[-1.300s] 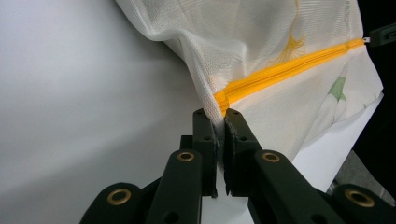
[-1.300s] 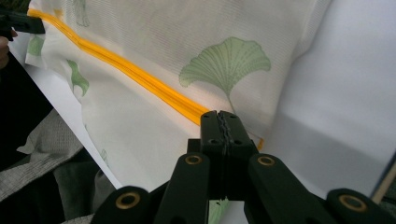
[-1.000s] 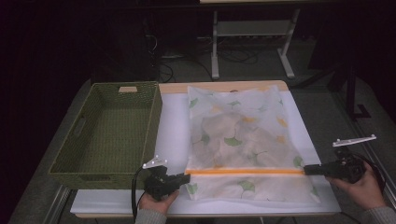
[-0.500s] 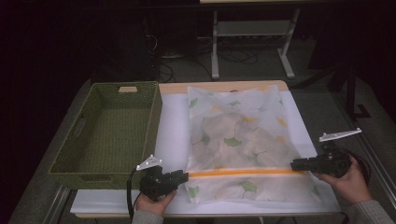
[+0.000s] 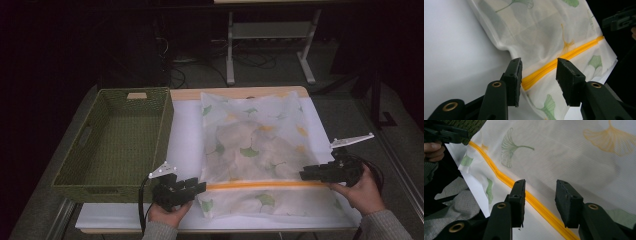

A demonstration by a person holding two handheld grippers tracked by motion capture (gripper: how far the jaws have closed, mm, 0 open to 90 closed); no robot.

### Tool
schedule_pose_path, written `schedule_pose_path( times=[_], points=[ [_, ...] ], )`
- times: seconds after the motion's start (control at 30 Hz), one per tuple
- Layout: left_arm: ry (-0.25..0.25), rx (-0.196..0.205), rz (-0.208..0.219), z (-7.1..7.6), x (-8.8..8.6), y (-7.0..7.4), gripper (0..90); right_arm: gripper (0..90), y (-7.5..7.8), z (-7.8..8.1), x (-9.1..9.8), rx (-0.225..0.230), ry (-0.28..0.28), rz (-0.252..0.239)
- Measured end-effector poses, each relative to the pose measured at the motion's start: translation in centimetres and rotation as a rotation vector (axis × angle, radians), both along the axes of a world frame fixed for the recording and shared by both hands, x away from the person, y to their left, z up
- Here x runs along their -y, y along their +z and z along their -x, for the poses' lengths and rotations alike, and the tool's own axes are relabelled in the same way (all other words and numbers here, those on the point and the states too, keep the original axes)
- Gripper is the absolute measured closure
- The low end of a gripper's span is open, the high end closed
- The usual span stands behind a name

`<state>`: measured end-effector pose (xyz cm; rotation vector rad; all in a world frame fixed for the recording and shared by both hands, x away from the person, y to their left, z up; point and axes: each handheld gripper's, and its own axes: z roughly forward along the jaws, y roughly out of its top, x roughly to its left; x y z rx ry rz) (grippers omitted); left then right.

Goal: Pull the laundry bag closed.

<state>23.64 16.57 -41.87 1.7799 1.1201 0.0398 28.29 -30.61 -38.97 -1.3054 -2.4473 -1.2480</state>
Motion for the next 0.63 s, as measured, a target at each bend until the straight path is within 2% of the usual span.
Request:
schedule_pose_path(
  times=[0.23,0.5,0.63],
  points=[
    [-0.006,0.009,-0.007,-0.1,0.2,0.4,53.2,55.6,0.9,-0.6,-2.0,0.023,0.031,0.005],
    [-0.010,0.010,-0.011,0.0,0.1,0.5,52.3,53.2,1.5,-0.9,-3.5,0.038,0.050,0.013],
    [-0.021,0.016,-0.026,0.0,0.1,0.6,51.0,51.1,1.6,-1.1,-4.2,0.045,0.065,0.017]
  ],
)
